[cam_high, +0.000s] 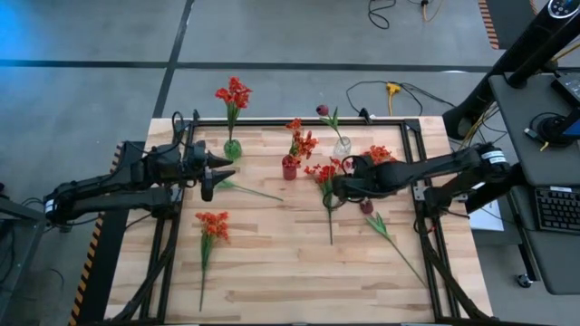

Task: Sort flowers into vase by color
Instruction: Put the top orange flowers into the red vase

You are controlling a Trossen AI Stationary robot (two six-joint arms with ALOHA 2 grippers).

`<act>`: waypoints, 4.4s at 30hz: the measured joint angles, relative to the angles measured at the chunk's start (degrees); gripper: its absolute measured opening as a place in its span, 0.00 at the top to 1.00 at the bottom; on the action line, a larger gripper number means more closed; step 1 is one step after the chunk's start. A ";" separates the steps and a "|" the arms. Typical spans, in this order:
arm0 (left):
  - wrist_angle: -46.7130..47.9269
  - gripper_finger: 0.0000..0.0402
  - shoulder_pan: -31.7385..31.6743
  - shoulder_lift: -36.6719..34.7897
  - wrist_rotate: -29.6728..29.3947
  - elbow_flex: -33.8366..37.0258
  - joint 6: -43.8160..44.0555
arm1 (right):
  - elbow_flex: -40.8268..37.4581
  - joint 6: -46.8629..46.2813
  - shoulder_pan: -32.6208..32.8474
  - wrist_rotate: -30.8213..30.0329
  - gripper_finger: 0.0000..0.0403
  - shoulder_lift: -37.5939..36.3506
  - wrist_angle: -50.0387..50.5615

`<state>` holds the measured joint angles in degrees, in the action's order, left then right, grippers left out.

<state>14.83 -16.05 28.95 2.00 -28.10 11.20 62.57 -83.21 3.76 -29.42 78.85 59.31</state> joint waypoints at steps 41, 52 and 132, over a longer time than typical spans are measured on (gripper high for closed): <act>0.66 0.60 -0.07 -0.15 -0.07 0.15 -2.76 | -22.01 -9.59 -14.96 5.05 0.47 3.78 -20.89; 0.62 0.60 -0.06 -0.15 -0.09 0.15 -2.76 | -26.02 -9.58 -14.90 3.42 0.47 3.74 -27.34; -0.31 0.60 0.00 -0.11 -0.07 0.13 -2.21 | -35.13 -0.09 -15.14 -2.61 0.46 -0.83 -39.91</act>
<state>14.52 -16.06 28.84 1.93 -27.97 8.99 27.44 -83.31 -11.38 -32.03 78.01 19.40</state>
